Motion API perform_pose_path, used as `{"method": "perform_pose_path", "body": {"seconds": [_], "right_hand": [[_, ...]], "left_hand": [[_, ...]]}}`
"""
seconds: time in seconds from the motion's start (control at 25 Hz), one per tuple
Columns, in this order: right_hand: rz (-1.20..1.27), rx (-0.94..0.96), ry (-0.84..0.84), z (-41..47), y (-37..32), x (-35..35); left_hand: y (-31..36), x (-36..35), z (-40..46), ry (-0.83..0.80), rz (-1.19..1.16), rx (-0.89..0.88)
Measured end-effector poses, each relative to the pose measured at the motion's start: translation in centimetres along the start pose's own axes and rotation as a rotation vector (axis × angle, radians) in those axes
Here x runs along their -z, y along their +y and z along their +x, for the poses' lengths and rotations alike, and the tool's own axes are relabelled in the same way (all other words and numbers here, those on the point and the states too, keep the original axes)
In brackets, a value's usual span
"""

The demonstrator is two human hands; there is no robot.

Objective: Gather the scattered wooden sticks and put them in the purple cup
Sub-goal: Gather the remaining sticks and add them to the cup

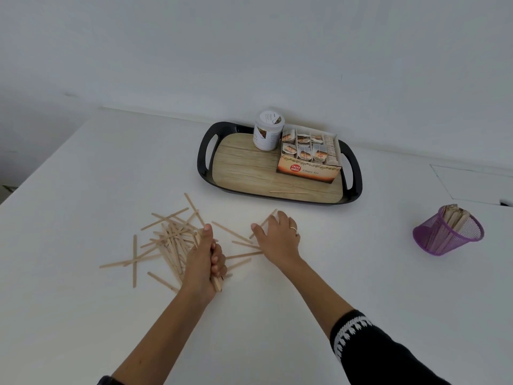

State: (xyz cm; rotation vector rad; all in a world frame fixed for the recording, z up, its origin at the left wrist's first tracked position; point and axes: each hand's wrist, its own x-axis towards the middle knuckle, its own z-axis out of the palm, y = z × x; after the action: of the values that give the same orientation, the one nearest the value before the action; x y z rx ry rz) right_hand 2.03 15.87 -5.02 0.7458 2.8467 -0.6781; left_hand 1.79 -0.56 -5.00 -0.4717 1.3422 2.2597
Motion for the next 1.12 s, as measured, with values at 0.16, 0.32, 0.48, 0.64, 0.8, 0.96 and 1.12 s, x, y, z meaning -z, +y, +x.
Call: {"method": "perform_pose_path", "body": {"seconds": [0.16,0.32,0.48,0.64,0.8,0.96,1.12], "right_hand": [[-0.13,0.25,0.012,1.5,-0.1,-0.7],[-0.113,0.412,0.025,1.8,0.0,0.4],[-0.359,0.656,-0.043,1.7,0.1,0.4],[-0.408,0.662,0.017,1.0,0.1,0.4],[-0.375,0.706,0.074,-0.8,0.5,0.3],[-0.033,0.627,0.033,-3.0,1.9,0.9],[0.118,0.424,0.045,-5.1,3.4,0.9]], "left_hand": [[0.1,0.6,0.0,-0.069,0.016,0.071],[0.1,0.7,0.1,-0.079,-0.012,0.086],[0.2,0.5,0.1,-0.071,-0.02,0.094],[0.3,0.6,0.1,-0.073,-0.043,0.103],[0.7,0.8,-0.2,-0.134,-0.118,0.179],[2.6,2.5,-0.5,-0.223,-0.219,0.165],[4.6,6.7,-1.0,-0.163,-0.255,0.128]]}}
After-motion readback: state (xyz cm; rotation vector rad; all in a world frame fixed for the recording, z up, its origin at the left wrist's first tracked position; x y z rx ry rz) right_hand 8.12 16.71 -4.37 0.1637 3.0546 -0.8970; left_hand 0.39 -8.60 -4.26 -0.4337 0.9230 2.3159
